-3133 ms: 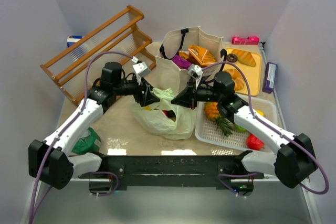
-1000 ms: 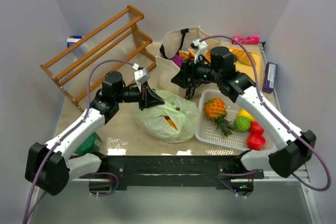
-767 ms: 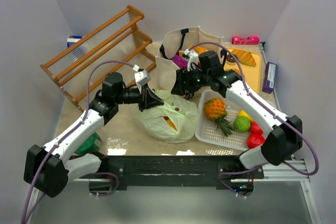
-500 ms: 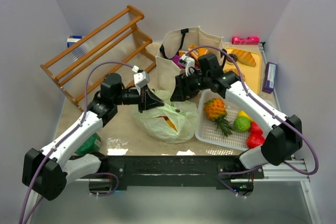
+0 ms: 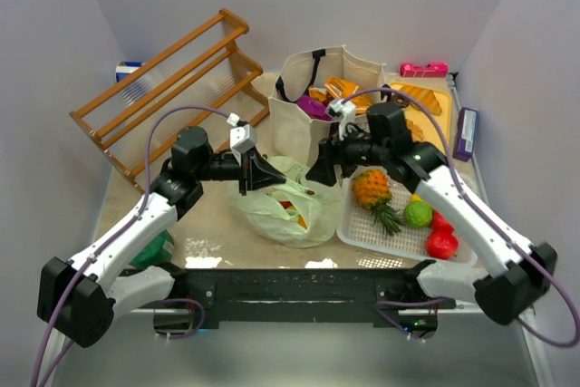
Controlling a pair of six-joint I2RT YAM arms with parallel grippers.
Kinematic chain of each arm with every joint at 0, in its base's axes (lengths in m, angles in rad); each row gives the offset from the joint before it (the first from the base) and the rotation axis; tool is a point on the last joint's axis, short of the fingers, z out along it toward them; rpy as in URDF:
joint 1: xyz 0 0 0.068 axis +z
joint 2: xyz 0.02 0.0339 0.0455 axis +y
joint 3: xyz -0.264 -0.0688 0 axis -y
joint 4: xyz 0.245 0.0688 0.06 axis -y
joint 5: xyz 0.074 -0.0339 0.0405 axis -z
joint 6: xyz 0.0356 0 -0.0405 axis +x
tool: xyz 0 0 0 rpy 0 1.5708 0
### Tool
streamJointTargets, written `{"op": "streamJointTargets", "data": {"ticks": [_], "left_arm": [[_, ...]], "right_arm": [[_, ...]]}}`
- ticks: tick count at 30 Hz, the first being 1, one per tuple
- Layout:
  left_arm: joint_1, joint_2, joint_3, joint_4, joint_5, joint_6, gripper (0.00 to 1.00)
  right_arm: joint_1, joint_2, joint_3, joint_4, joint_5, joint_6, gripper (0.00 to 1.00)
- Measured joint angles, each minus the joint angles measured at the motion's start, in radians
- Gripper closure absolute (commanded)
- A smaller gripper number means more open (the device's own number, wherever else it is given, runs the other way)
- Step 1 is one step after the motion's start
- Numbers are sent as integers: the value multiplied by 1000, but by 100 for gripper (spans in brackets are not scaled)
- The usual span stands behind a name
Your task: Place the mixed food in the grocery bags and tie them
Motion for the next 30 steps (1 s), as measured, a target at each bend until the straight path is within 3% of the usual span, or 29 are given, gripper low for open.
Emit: {"op": "streamJointTargets", "data": {"ticks": [3,9,14,23,26,28,29,30], "left_arm": [[-1,-8,0,12,-5,-9,100],[-2,-16,0,89,-3,-64,100],[-14,8,13,117,0,-91,100],[-45,41,33,126,-38,-106,100],[-56,74,76,121,-70,-109,100],[-65,89,94,123,-89,-112,100],[-71,96,102,123,-100,-113,85],[-75,101,107,123,-105,-113,65]], "right_arm": [[-1,-144,-8,40,42,8,11],[43,-322,-68,118,59,16,9],[160,-309,-131,147,133,-4,1],[229,-278,-284,274,245,-29,9],[231,-306,-335,326,269,-24,33],[233,-314,-358,353,284,-17,66],[235,-316,-370,369,298,-9,84],[235,-319,-380,380,319,0,95]]}}
